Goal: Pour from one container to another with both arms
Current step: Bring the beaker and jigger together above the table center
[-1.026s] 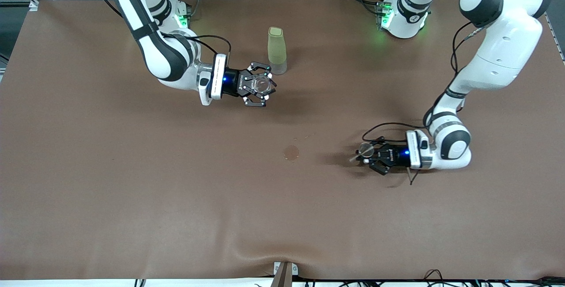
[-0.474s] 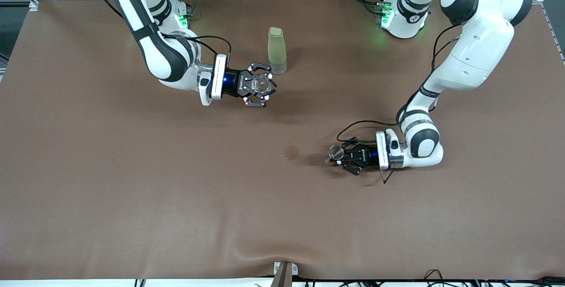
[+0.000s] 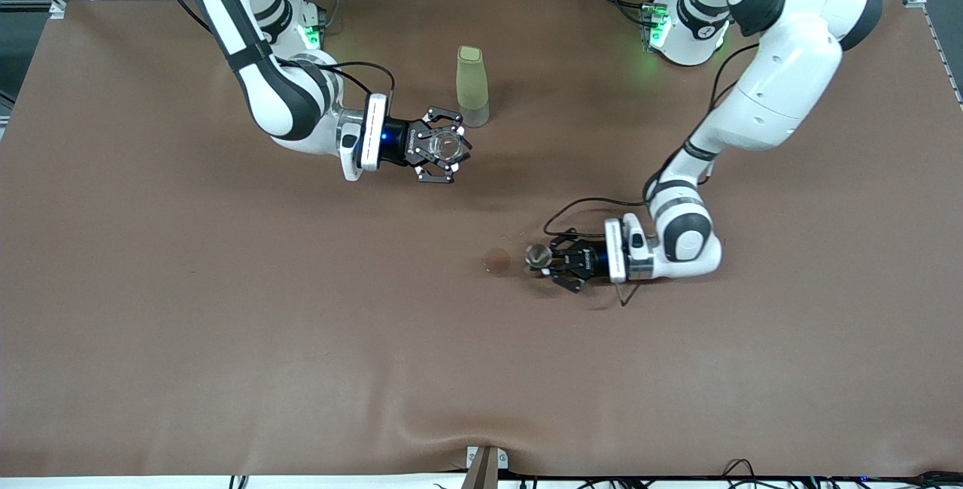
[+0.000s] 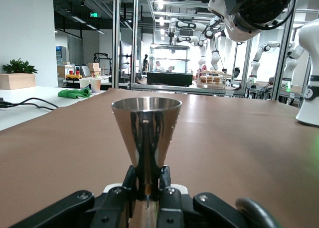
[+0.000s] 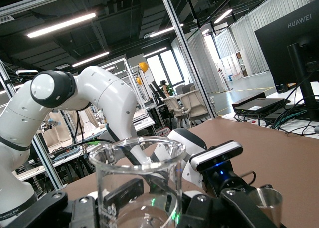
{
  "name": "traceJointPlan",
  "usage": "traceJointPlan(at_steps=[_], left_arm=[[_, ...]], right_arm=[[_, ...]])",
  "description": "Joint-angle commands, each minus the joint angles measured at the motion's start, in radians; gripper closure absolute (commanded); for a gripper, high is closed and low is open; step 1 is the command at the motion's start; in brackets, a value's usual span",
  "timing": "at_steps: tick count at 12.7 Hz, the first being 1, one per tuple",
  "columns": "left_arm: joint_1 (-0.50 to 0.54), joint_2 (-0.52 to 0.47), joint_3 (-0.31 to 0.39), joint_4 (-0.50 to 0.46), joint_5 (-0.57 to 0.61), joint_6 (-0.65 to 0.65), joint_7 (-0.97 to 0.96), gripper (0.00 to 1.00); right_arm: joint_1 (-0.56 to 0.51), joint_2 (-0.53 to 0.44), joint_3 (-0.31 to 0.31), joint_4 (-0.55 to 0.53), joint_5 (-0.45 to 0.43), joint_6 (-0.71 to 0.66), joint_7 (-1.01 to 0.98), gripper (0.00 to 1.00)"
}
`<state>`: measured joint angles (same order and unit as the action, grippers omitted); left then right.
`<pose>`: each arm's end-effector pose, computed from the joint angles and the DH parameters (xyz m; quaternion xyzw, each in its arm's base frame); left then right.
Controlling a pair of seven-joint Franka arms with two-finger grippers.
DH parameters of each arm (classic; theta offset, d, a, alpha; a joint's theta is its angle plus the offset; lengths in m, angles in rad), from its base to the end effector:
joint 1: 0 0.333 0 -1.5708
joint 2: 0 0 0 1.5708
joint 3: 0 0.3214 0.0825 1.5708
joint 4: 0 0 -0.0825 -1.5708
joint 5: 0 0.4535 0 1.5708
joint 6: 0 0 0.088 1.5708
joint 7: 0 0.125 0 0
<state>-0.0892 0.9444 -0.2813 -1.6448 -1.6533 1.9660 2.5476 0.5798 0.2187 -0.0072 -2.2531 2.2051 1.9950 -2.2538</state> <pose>0.6357 -0.3220 0.0448 0.5372 -0.4956 0.4724 0.4925 0.4824 0.3854 0.2498 -0.6111 -0.3475 -0.4531 0.5482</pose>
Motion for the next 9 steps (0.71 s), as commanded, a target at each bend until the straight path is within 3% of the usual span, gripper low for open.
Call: traceJointPlan(at_steps=[1, 9], left_arm=[[-0.041, -0.027, 0.007, -0.009, -0.046, 0.052, -0.012, 1.00], [-0.075, -0.076, -0.061, -0.018, -0.100, 0.169, -0.049, 1.00]], right_arm=[[0.014, 0.019, -0.002, 0.029, 0.035, 0.002, -0.018, 1.00], [0.049, 0.123, -0.004, 0.145, 0.096, 0.007, -0.021, 1.00]])
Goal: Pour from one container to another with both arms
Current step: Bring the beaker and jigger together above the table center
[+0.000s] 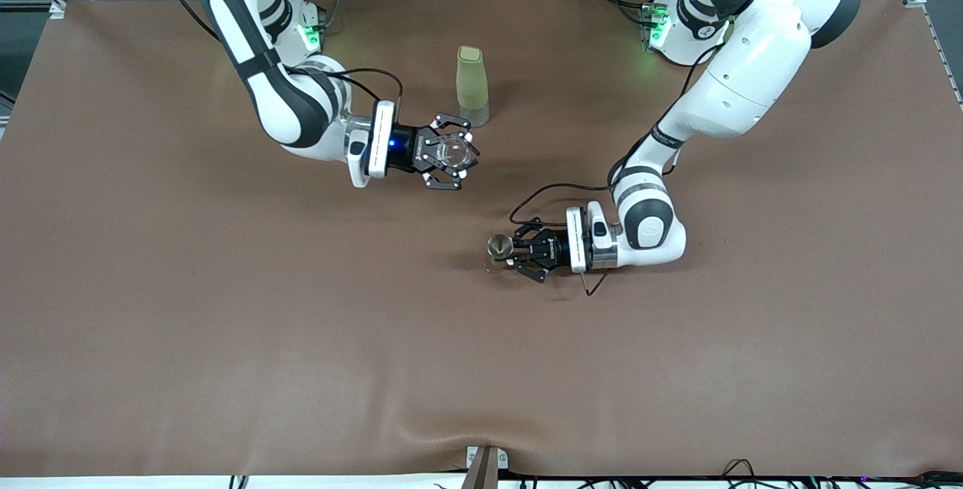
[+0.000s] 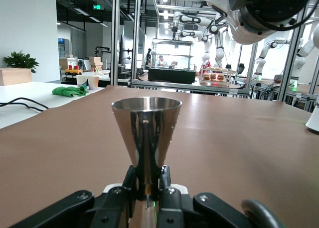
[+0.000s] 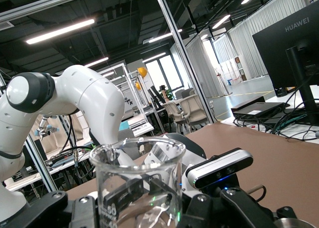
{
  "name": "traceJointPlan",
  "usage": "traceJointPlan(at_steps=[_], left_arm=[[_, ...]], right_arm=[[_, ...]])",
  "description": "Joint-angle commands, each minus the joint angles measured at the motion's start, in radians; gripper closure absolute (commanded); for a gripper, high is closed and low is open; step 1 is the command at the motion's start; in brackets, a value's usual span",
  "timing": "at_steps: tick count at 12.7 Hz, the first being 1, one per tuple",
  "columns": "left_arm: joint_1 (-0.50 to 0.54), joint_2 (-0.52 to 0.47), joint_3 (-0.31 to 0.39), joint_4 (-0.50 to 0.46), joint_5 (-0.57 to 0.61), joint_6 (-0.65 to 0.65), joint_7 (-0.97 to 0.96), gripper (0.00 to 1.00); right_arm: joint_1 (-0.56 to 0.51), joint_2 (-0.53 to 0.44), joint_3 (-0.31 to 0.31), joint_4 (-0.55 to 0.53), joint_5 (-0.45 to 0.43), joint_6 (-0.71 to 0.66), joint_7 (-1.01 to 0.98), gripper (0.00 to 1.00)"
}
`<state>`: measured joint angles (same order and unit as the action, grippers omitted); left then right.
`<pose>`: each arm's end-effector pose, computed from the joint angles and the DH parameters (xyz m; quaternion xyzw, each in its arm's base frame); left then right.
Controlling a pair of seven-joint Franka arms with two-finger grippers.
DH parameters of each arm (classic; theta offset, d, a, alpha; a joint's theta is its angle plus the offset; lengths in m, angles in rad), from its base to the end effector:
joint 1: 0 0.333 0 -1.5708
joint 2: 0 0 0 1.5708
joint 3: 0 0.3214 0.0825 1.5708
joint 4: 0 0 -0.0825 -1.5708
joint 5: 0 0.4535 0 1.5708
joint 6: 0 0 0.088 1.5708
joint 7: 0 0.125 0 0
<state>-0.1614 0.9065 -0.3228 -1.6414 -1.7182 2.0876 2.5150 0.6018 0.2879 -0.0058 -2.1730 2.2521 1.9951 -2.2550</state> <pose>0.6238 -0.3818 0.0709 0.5547 -0.4937 0.4645 0.4825 0.4964 0.4096 0.2456 -0.6064 -0.3350 -0.4601 0.5553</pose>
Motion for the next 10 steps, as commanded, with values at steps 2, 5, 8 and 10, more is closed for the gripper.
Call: traceJointPlan(at_steps=[2, 5, 8, 10], left_arm=[[-0.001, -0.041, -0.053, -0.021, -0.064, 0.083, -0.024, 1.00], [0.005, -0.046, -0.084, -0.029, -0.075, 0.109, -0.024, 1.00], [0.008, -0.064, -0.090, -0.057, -0.074, 0.109, -0.013, 1.00], [0.011, -0.090, -0.090, -0.084, -0.074, 0.108, -0.009, 1.00]], right_arm=[[0.029, 0.100, -0.005, 0.122, 0.056, 0.008, -0.020, 1.00], [0.039, 0.164, -0.006, 0.200, 0.089, 0.013, -0.024, 1.00], [0.029, 0.192, -0.011, 0.234, 0.089, 0.013, -0.024, 1.00], [0.021, 0.206, -0.014, 0.248, 0.089, 0.013, -0.026, 1.00]])
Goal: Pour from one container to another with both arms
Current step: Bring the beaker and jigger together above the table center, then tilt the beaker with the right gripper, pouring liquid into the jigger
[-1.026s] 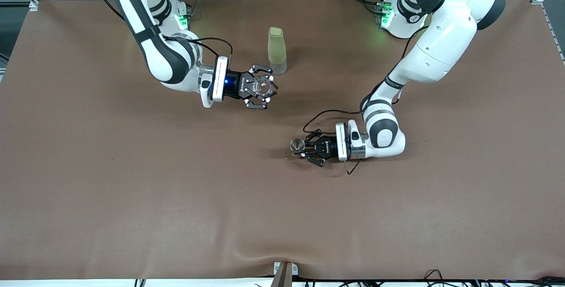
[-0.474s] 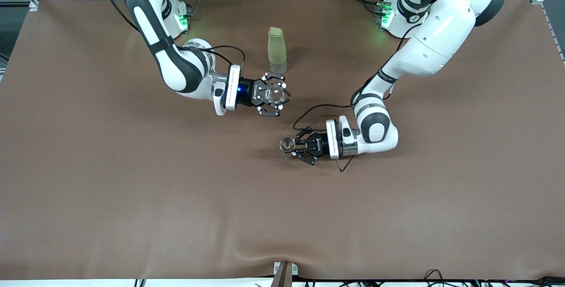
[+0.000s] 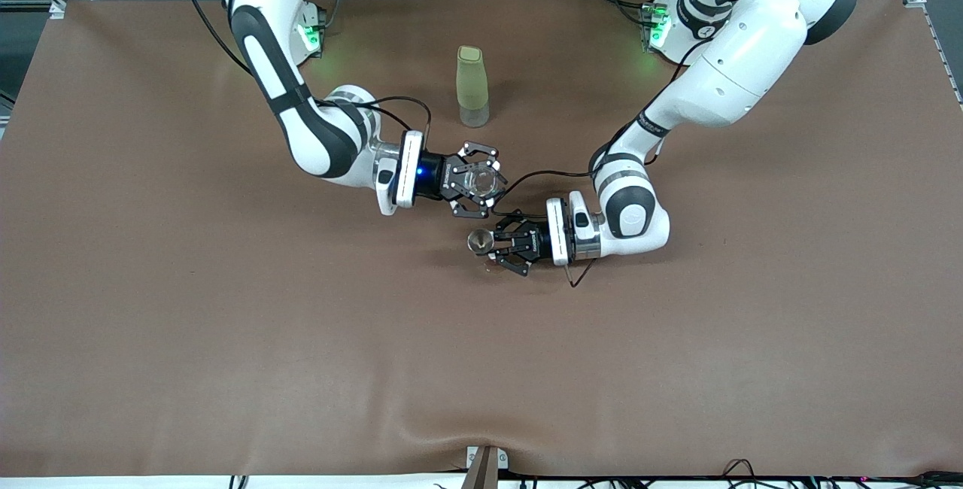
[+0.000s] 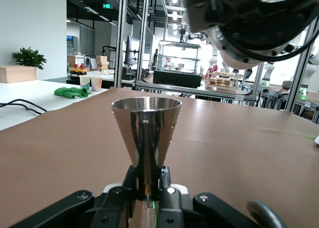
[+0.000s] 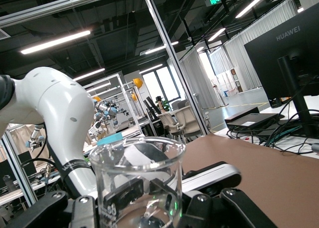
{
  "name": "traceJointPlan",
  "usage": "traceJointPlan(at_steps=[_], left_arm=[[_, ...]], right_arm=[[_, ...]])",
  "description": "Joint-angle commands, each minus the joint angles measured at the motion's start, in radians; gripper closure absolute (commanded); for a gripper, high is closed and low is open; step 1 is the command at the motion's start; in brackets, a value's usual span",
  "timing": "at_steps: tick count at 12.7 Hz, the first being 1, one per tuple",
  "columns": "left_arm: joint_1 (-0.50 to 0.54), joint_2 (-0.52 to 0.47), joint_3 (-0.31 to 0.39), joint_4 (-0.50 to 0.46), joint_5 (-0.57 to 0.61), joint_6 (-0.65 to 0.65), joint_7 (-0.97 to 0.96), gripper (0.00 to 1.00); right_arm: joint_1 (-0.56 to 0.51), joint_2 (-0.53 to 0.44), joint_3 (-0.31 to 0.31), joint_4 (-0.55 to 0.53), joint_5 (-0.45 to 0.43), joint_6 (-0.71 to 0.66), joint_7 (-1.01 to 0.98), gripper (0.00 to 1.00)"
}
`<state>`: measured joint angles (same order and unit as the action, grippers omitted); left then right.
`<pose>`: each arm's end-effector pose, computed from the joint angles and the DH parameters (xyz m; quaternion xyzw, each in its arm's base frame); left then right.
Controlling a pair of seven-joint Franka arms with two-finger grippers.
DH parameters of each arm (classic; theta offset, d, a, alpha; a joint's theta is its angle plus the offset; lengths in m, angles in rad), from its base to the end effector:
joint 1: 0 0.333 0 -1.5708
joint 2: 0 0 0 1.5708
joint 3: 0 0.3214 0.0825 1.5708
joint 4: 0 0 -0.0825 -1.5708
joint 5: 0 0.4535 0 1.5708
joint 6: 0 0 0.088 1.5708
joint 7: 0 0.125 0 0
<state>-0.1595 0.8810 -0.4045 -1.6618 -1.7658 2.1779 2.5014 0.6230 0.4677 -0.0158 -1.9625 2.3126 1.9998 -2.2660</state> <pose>0.6066 -0.4188 0.0912 0.5693 -0.4756 0.4624 0.4857 0.5444 0.4479 0.2267 -0.5978 -0.3194 -0.4815 0.5557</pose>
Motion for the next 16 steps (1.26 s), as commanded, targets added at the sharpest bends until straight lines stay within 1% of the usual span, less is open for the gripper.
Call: traceJointPlan(at_steps=[1, 3, 8, 16], left_arm=[[0.009, -0.072, -0.008, -0.070, -0.026, 0.017, 0.004, 1.00], [0.009, -0.073, -0.011, -0.072, -0.026, 0.017, 0.004, 1.00], [0.009, -0.073, -0.013, -0.073, -0.027, 0.017, 0.004, 1.00], [0.012, -0.071, -0.004, -0.058, -0.015, 0.017, 0.010, 1.00]], right_arm=[[-0.005, 0.037, -0.004, 0.048, 0.027, 0.008, -0.015, 1.00], [-0.014, 0.055, -0.004, 0.068, 0.027, 0.007, -0.015, 1.00], [-0.006, 0.058, -0.001, 0.060, 0.028, 0.008, 0.002, 1.00], [0.000, -0.003, 0.000, -0.007, 0.028, 0.039, 0.101, 1.00]])
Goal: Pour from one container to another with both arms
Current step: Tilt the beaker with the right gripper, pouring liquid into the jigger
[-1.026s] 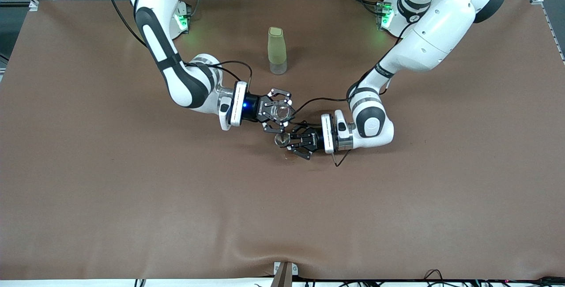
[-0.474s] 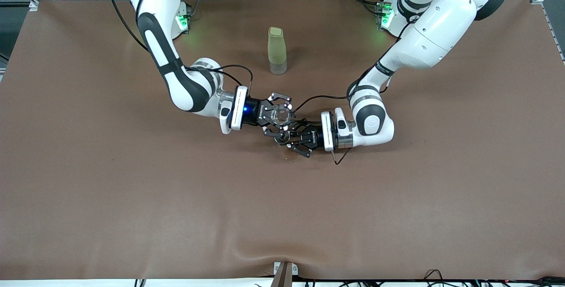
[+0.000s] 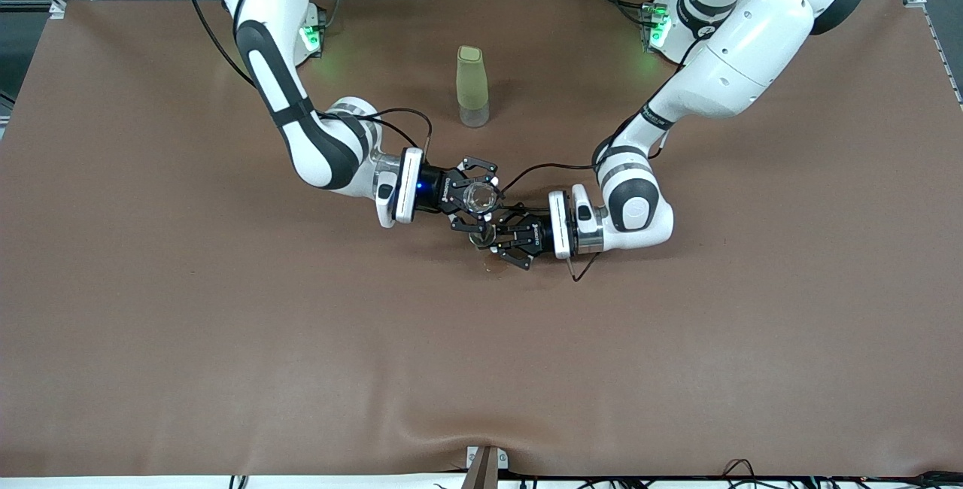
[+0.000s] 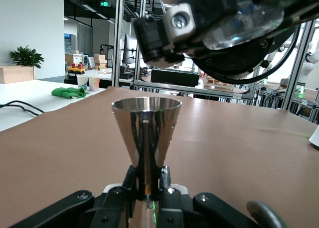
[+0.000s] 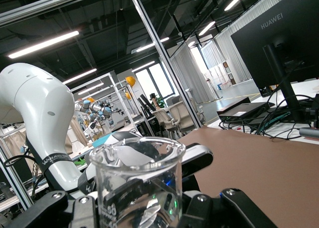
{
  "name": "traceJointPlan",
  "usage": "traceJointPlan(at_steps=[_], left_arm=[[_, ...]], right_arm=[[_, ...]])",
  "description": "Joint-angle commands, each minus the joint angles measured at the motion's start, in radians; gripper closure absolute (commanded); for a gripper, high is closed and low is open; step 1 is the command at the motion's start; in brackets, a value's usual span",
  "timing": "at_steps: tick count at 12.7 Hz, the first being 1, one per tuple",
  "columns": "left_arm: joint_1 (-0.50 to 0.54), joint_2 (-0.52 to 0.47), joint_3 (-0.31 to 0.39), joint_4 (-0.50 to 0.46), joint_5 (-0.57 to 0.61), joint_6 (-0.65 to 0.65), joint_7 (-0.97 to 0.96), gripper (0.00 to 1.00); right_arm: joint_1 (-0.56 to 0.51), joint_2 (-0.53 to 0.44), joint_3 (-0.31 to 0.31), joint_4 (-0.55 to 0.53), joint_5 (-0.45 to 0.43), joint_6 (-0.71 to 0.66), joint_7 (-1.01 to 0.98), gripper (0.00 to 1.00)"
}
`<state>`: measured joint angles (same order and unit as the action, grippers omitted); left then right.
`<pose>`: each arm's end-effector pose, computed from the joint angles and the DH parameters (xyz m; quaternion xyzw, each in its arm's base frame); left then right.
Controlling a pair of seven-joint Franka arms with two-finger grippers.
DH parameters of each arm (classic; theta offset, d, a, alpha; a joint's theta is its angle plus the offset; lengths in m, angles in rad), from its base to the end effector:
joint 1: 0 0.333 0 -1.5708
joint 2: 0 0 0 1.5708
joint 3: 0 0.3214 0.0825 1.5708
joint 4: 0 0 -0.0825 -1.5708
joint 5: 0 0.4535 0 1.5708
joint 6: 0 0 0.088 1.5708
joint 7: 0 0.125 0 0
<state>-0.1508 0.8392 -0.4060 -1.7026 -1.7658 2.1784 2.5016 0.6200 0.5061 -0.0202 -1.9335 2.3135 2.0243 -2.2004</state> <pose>0.6017 -0.4135 0.1024 0.5691 -0.4804 0.4609 0.4827 0.5536 0.4452 0.2107 -0.6214 -0.2967 -0.4606 0.5601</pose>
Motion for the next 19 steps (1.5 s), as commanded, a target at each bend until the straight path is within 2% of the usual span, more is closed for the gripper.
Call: traceJointPlan(at_steps=[1, 19], left_arm=[[0.003, -0.028, -0.001, -0.009, -0.015, 0.017, 0.031, 1.00], [0.002, -0.025, -0.002, -0.020, -0.024, 0.018, 0.102, 1.00]], right_arm=[[0.004, -0.044, 0.005, -0.036, 0.027, 0.016, 0.075, 1.00], [0.023, -0.073, 0.011, -0.061, 0.027, 0.016, 0.528, 1.00]])
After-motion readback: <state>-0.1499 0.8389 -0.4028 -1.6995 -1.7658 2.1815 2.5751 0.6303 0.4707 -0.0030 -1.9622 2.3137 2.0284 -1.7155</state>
